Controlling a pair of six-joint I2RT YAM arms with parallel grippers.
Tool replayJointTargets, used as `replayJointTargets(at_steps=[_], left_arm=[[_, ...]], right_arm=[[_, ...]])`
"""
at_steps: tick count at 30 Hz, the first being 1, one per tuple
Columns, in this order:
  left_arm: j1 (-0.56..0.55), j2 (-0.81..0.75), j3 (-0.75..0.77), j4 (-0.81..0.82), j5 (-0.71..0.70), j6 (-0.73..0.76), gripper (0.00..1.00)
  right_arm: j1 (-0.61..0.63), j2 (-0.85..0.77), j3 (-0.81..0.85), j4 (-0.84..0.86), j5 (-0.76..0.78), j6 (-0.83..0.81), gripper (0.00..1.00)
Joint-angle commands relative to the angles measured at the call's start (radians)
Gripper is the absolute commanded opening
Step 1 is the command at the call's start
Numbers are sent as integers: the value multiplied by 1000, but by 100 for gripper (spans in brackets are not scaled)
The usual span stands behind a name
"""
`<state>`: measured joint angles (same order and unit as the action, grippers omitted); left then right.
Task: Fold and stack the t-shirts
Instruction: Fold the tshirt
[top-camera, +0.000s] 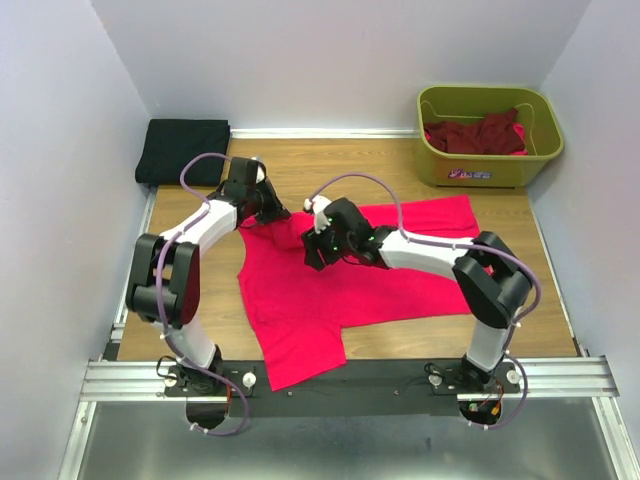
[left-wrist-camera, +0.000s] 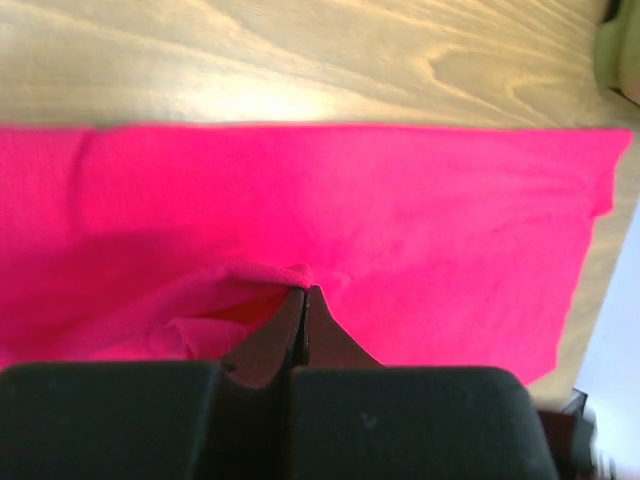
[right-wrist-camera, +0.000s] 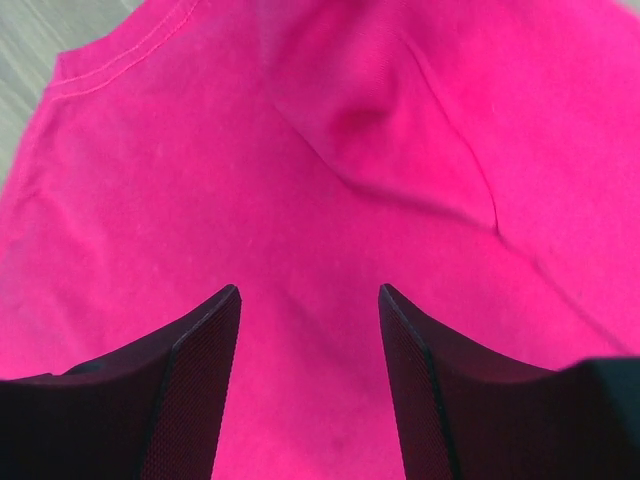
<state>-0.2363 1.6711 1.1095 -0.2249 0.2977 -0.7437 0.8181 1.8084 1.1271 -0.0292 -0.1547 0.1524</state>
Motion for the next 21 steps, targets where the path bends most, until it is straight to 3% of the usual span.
replayJointTargets(at_steps=[1, 10, 21], left_arm=[[18, 85, 62, 10, -3, 52, 0], [43, 208, 170, -14, 18, 96, 0], [87, 225, 196, -28, 27, 112, 0]], right_arm=[[48, 54, 60, 81, 133, -109, 64], [98, 192, 175, 104, 109, -143, 42], [98, 357, 338, 106, 149, -120, 49]])
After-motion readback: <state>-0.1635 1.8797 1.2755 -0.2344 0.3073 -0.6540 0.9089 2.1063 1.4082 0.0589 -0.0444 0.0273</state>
